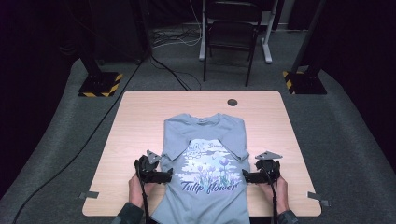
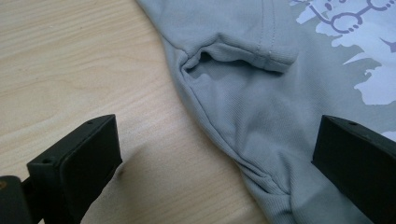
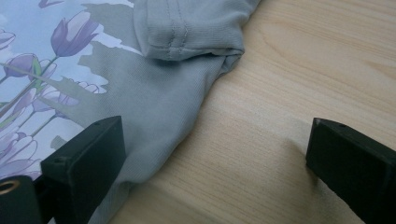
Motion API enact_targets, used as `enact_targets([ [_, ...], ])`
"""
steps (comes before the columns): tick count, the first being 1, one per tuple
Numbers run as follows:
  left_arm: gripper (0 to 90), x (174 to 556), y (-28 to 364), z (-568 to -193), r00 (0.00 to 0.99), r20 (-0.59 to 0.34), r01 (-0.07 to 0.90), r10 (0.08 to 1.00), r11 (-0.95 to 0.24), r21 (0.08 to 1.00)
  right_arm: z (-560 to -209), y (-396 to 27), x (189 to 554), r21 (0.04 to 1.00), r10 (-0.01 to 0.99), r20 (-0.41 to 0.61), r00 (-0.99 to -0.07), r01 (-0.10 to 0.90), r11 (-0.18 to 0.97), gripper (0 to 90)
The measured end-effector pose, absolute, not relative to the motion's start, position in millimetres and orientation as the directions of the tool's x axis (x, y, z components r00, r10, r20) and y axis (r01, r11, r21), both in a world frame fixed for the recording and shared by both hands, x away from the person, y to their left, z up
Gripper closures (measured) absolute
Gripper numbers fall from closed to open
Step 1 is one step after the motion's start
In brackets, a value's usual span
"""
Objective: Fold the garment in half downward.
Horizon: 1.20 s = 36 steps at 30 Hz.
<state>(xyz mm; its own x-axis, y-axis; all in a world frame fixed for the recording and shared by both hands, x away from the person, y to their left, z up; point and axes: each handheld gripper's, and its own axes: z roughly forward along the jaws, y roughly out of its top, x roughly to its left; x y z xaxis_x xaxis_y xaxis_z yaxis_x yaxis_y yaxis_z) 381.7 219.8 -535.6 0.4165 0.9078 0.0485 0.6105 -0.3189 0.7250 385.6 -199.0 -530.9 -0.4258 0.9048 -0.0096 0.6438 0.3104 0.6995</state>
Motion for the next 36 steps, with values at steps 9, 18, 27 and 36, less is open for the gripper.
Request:
enact_targets([
  [9,0.4,374,221,-536,0.427,0.046,0.611,0.903,-0.325,0.721,-531,-199,381,0.7,0.905,-0.01,-0.426,0.643,0.311,4.0],
  [18,0.3,352,224,-537,0.424,0.026,0.618,0.905,-0.31,0.722,-532,-200,365,0.703,0.905,-0.011,-0.425,0.641,0.31,4.3],
  [27,0.3,341,224,-537,0.423,0.031,0.621,0.906,-0.314,0.718,-532,-200,352,0.696,0.901,-0.013,-0.434,0.643,0.32,4.3],
  [36,0.3,339,224,-536,0.432,0.028,0.625,0.902,-0.321,0.711,-531,-200,350,0.692,0.902,-0.011,-0.432,0.647,0.319,4.4],
])
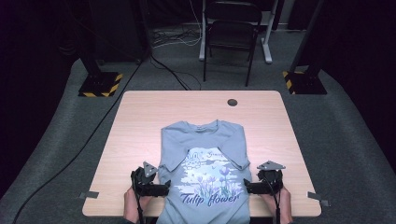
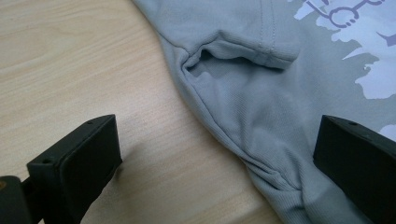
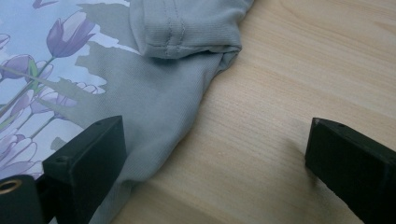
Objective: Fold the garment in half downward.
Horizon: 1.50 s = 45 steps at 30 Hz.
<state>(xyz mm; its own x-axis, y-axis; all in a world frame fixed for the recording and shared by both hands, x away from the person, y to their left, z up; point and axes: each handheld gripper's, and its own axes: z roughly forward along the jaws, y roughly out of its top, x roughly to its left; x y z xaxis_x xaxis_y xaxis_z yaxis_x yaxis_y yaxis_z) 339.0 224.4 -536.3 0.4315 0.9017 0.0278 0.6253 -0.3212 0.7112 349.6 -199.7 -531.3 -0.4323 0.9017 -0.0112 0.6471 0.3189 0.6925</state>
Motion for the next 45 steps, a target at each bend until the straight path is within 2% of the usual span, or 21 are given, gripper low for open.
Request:
enact_targets([
  [45,0.3,315,226,-536,0.45,0.015,0.638,0.893,-0.334,0.694,-531,-200,320,0.685,0.892,-0.011,-0.453,0.647,0.336,4.9],
])
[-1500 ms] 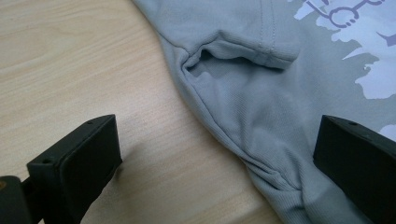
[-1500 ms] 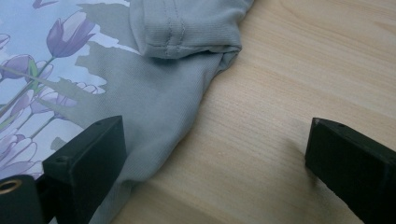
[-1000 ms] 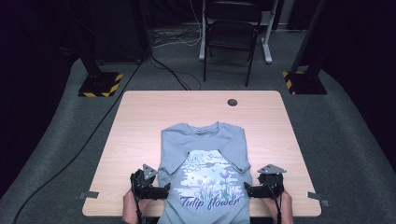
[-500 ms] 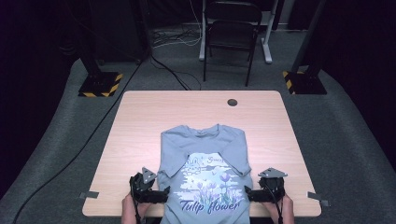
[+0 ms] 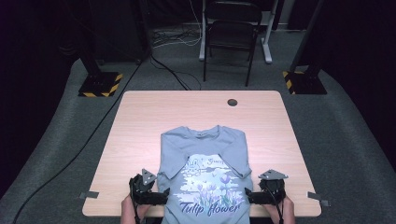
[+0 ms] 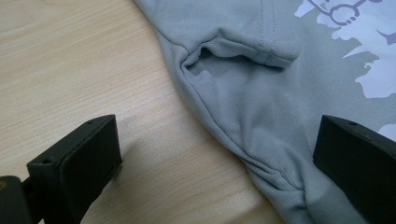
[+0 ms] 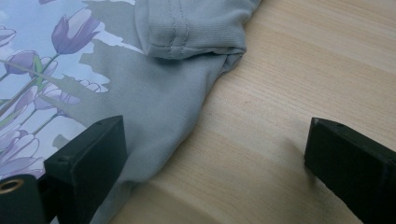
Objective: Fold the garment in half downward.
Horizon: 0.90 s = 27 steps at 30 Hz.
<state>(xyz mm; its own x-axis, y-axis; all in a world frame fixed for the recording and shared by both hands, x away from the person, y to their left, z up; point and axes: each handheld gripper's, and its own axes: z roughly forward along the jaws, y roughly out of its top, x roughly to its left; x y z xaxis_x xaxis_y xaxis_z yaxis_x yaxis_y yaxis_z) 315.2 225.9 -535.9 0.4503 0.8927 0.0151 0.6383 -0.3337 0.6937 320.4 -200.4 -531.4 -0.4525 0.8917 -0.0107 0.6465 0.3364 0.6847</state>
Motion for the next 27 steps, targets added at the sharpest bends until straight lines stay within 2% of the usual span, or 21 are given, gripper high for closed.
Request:
enact_targets([
  [14,0.3,313.4,226.9,-536.5,0.456,0.007,0.637,0.89,-0.332,0.695,-531.2,-200.9,318.7,0.682,0.887,-0.013,-0.461,0.645,0.345,4.8],
  [27,0.2,314.8,227.5,-536.5,0.471,0.01,0.628,0.882,-0.344,0.698,-531.8,-202.4,322.0,0.673,0.881,-0.014,-0.472,0.648,0.358,0.0],
])
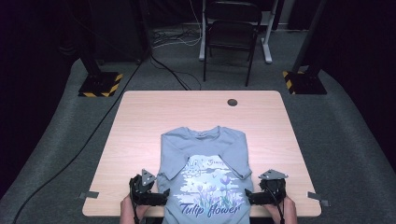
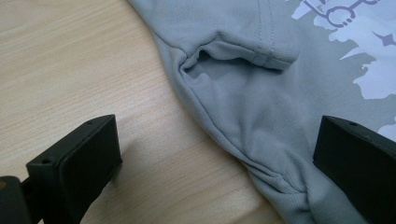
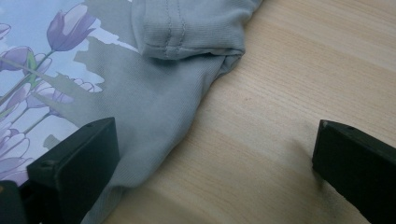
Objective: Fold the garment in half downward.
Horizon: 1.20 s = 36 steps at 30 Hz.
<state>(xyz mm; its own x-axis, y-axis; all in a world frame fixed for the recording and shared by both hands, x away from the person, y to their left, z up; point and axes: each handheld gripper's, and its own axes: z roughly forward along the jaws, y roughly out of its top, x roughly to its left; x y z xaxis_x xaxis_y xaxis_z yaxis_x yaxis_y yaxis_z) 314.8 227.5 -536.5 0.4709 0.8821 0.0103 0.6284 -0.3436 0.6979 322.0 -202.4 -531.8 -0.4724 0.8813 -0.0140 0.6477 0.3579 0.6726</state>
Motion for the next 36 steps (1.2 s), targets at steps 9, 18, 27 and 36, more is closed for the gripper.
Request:
enact_targets([
  [9,0.6,317,227,-529,0.476,0.005,0.617,0.879,-0.338,0.711,-527,-206,324,0.685,0.871,0.012,-0.491,0.639,0.351,0.0],
  [18,0.4,333,229,-520,0.496,-0.019,0.611,0.868,-0.333,0.718,-519,-204,333,0.694,0.851,0.015,-0.526,0.618,0.369,0.7],
  [27,0.4,355,232,-519,0.497,-0.034,0.613,0.867,-0.323,0.72,-515,-203,354,0.699,0.841,0.019,-0.541,0.609,0.376,2.0],
  [36,0.2,371,233,-515,0.498,-0.042,0.606,0.866,-0.312,0.732,-508,-196,378,0.7,0.828,0.012,-0.56,0.596,0.393,2.6],
])
